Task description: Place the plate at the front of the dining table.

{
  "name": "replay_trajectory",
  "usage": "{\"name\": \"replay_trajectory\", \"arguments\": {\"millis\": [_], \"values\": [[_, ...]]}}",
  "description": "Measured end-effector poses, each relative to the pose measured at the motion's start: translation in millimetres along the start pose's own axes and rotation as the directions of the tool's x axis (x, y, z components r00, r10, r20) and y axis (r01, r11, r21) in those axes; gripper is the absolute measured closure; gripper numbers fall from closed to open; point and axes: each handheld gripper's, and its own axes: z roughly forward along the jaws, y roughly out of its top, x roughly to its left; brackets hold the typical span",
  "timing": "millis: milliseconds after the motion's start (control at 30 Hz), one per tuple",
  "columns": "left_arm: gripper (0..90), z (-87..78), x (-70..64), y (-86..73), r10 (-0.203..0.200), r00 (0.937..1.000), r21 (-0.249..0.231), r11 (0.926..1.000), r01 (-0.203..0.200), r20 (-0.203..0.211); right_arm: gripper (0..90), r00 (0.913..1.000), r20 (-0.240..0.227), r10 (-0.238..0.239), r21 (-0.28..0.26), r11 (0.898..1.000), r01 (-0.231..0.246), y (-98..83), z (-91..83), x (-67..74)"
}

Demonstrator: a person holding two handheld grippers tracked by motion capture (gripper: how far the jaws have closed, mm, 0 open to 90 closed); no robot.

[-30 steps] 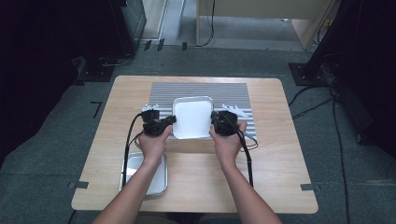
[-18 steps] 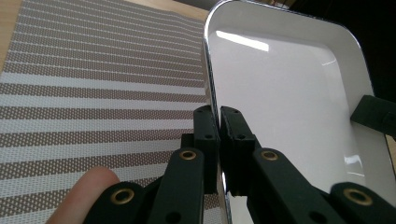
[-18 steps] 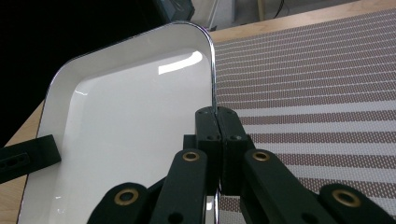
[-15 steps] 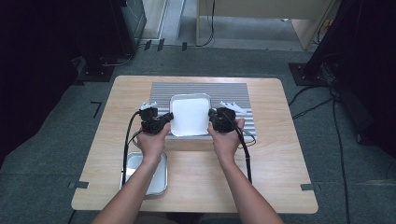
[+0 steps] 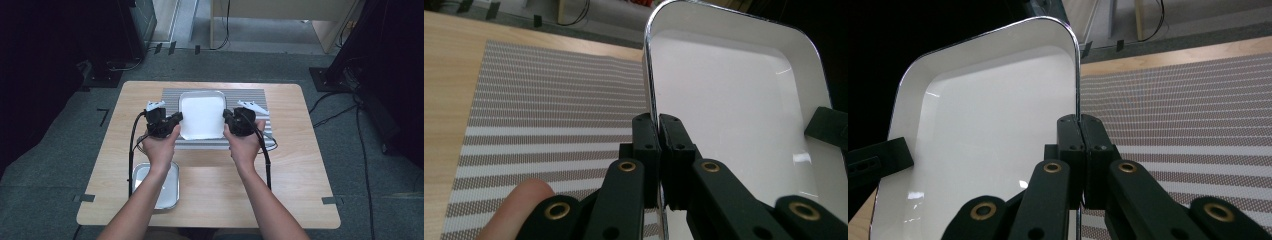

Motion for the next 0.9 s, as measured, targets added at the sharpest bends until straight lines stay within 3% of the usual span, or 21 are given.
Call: {"name": "replay_trajectory", "arguments": {"millis": [200, 367, 533, 600, 667, 800, 900], "values": [[87.7, 2.7, -7.7, 14.4, 0.028, 0.9996, 0.0, 0.9996, -0.028, -0.003, 89.7, 1.0, 0.0, 0.005, -0.01, 1.0, -0.005, 14.0, -4.3, -0.6], [87.5, 24.6, -6.1, 17.7, 0.027, 0.9996, 0.043, 0.9987, -0.027, 0.0, 89.7, 0.9996, 0.02, 0.019, 0.028, 0.999, -0.019, 21.7, 7.3, -11.1], [88.2, 48.5, 0.5, 18.9, -0.018, 0.9996, 0.069, 0.9975, 0.016, 0.022, 89.8, 0.9986, 0.037, 0.036, 0.055, 0.998, -0.038, 22.3, 28.0, -26.8], [88.2, 57.5, 4.0, 18.2, -0.054, 0.9977, 0.079, 0.9956, 0.05, 0.041, 89.8, 0.9979, 0.045, 0.047, 0.057, 0.997, -0.05, 22.5, 35.3, -32.5], [88.0, 69.0, 5.1, 16.9, -0.037, 0.9989, 0.091, 0.9953, 0.035, 0.028, 89.8, 0.9978, 0.046, 0.048, 0.062, 0.997, -0.05, 22.6, 39.0, -35.0], [88.8, 87.0, 14.1, 15.1, -0.085, 0.9961, 0.122, 0.9892, 0.081, 0.024, 89.8, 0.9975, 0.059, 0.038, 0.077, 0.996, -0.043, 19.7, 54.6, -42.3], [89.4, 102.9, 19.9, 10.7, -0.095, 0.9954, 0.149, 0.9845, 0.092, 0.012, 89.7, 0.9962, 0.077, 0.041, 0.09, 0.995, -0.047, 14.2, 67.2, -47.1]]}}
